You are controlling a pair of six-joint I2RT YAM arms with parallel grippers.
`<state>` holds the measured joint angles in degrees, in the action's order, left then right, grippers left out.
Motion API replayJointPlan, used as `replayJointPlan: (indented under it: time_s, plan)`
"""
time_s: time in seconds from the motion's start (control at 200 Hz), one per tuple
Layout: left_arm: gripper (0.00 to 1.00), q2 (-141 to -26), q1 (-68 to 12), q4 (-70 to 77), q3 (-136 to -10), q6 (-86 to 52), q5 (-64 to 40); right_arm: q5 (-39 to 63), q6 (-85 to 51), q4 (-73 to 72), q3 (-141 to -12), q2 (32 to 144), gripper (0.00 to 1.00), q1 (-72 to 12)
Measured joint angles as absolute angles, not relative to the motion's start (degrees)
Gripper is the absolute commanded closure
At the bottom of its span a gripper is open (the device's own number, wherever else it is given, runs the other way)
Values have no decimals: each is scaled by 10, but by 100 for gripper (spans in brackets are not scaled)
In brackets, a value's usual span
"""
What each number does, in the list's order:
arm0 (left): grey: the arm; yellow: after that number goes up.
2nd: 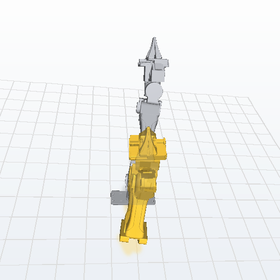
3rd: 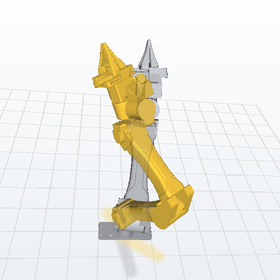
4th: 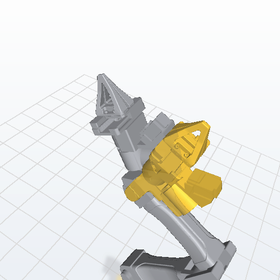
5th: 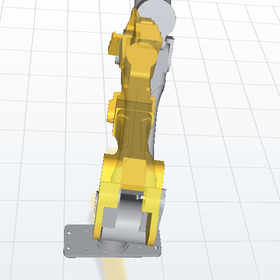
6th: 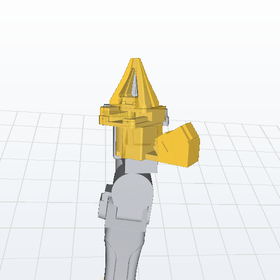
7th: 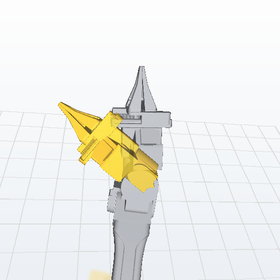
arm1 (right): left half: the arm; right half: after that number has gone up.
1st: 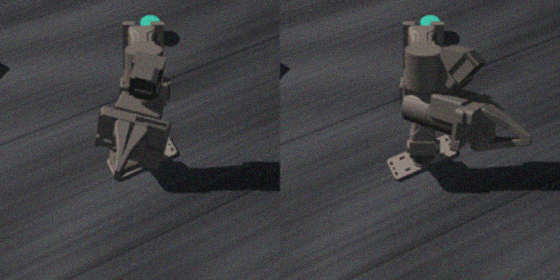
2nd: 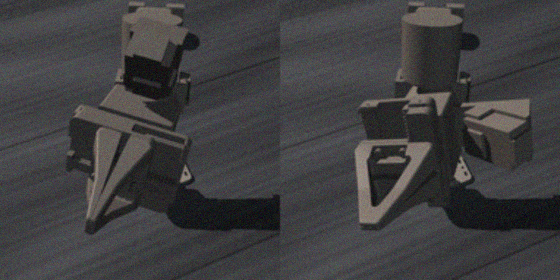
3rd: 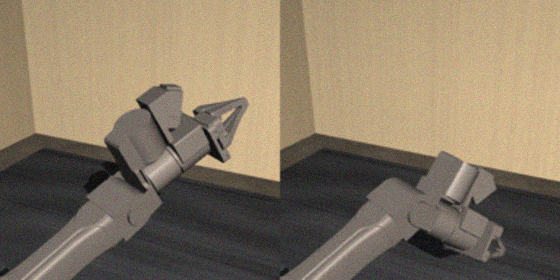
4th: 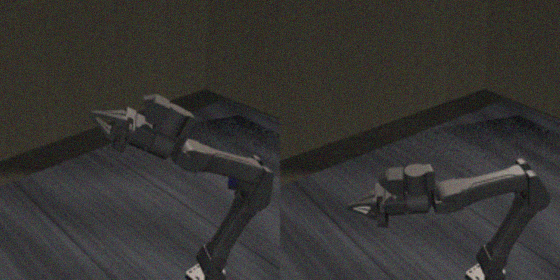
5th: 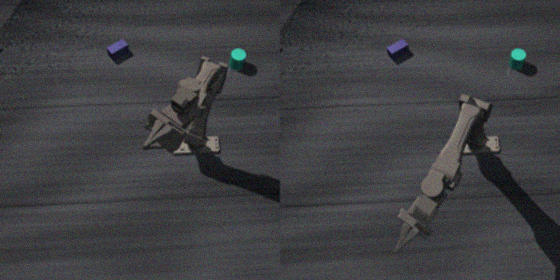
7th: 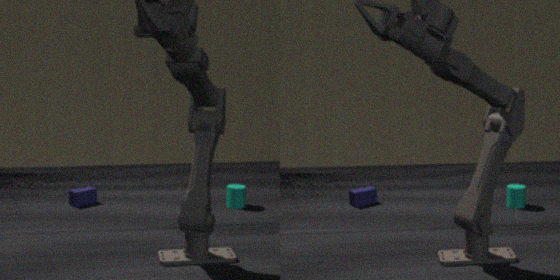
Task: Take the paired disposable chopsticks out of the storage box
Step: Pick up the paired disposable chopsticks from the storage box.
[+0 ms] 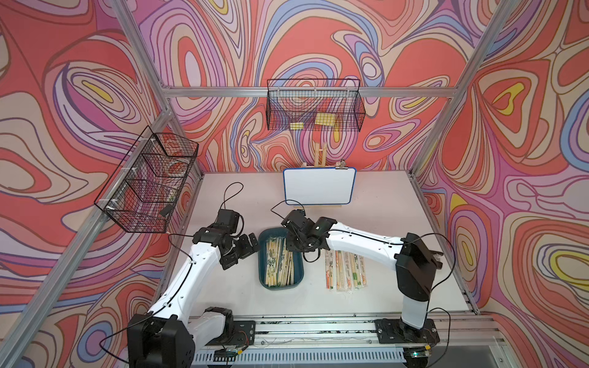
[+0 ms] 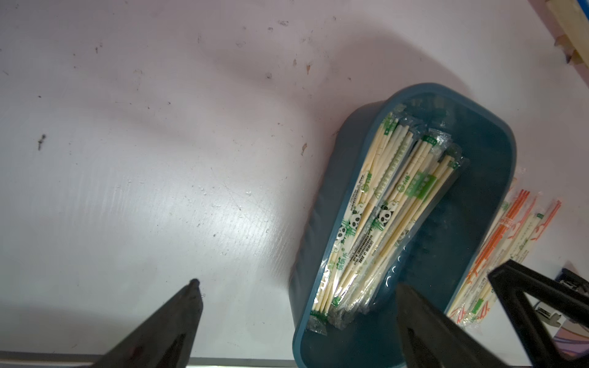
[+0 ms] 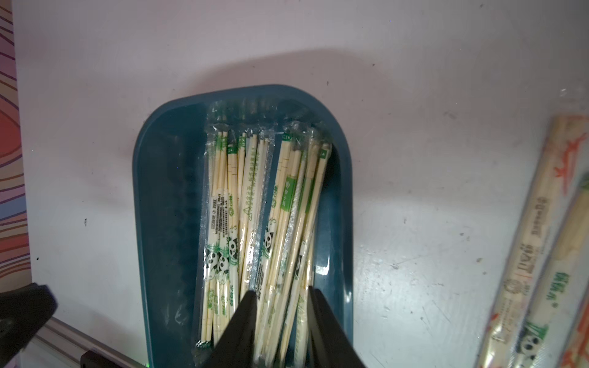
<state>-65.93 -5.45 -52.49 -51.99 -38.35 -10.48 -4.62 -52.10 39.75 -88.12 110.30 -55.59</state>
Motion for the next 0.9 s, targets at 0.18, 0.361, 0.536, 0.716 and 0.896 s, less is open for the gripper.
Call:
replayJointPlan:
  time_s: [0.18, 0.361, 0.536, 0.716, 0.896]
  plan:
    - [0, -665, 5, -509, -521, -383, -120, -24, -546, 370, -893, 1145, 68, -559]
    - [0, -674, 32, -495, -521, -383, -141, 3, -563, 339, -931, 1189, 68, -559]
    - [0, -687, 55, -487, -521, -383, -154, 26, -574, 323, -967, 1233, 68, -559]
    - [0, -688, 76, -482, -521, -383, -166, 43, -580, 317, -982, 1263, 70, -560]
    - [0, -688, 80, -479, -521, -379, -175, 55, -582, 316, -991, 1277, 71, -561]
